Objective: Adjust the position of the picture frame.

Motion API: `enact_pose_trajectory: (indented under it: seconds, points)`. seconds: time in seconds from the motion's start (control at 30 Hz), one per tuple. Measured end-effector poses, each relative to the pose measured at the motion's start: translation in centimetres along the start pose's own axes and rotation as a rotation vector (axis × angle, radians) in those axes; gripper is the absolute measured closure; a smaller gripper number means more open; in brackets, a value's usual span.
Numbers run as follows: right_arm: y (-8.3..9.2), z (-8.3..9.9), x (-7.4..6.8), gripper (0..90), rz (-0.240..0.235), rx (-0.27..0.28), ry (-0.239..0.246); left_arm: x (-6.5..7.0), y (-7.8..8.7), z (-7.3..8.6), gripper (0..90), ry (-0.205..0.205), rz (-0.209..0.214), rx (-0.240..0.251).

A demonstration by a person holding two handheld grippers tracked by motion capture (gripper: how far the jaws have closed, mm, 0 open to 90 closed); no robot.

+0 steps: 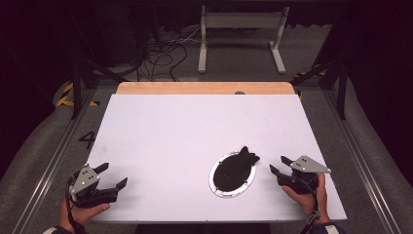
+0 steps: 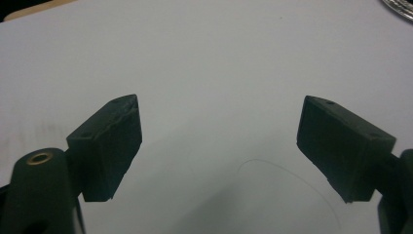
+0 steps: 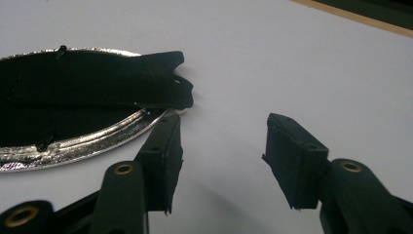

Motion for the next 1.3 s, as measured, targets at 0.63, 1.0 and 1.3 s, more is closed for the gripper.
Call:
enact_pose_trajectory:
  seconds: [0.63, 1.0, 1.3]
  points:
    - [-3.3, -1.6, -0.5, 82.9, -0.059, -0.061, -0.01, 7.2, -3.7, -1.6, 71.7, -0.115, 0.301, -0.143]
    - [-5.2, -3.0, -0.1, 90.0, -0.066, -0.079, -0.013, 13.9, -8.6, -3.6, 90.0, -0.26, 0.469, -0.196]
    - [-6.0, -2.9, 0.0, 90.0, -0.086, -0.095, -0.017, 18.4, -11.8, -4.7, 89.8, -0.323, 0.547, -0.229]
Point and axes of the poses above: each handheld gripper's, and its own axes: y roughly backward along the jaws, z roughly out of its underside, x roughly to its right, the point moved 1 cm from there along -y, roughly forward along the jaws, and after that the axes turned 6 degrees about y, right-handed, at the moved point
